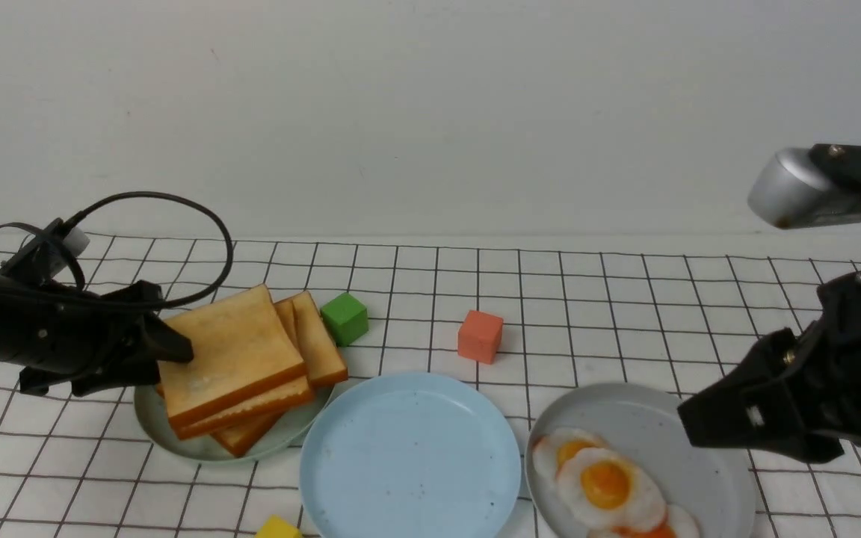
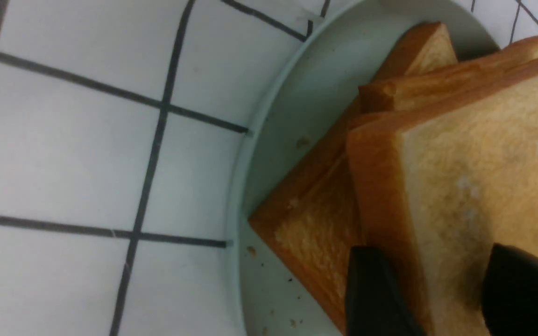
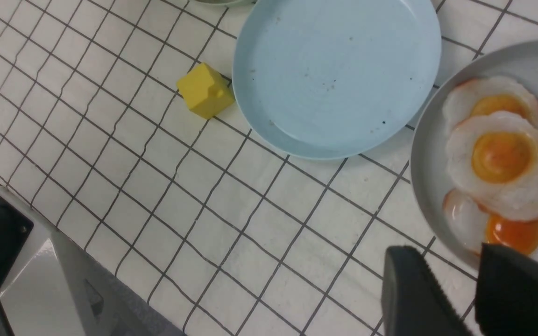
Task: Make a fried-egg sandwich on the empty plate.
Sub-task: Use the left arm to grab a slice of bread
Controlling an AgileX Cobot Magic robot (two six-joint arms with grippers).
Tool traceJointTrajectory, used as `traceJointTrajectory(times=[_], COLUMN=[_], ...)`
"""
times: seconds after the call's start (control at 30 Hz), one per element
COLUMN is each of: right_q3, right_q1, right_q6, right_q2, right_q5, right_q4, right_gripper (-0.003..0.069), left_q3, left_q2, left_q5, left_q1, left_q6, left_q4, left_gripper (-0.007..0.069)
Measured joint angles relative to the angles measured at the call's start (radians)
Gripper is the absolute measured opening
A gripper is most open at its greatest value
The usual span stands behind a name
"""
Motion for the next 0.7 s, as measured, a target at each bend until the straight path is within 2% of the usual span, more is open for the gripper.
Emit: traceJointTrajectory(times=[0.3, 0.7], right_q3=[0.0, 0.0], right_q1=[0.0, 0.0], right_q6=[0.0, 0.0], right_q2=[0.0, 0.0], right_q5=[0.017, 0.035], right_q4=[0.004, 0.004], right_gripper=[0.0241, 0.0241], left_q3=[-0.006, -0.009], left_q2=[0.035, -0.005], left_q5=[0.015, 0.041], left_q1=[0.007, 0.007], left_q6=[0.008, 0.016], left_q4=[-0.033, 0.003], left_gripper=[0.0162, 0.0153])
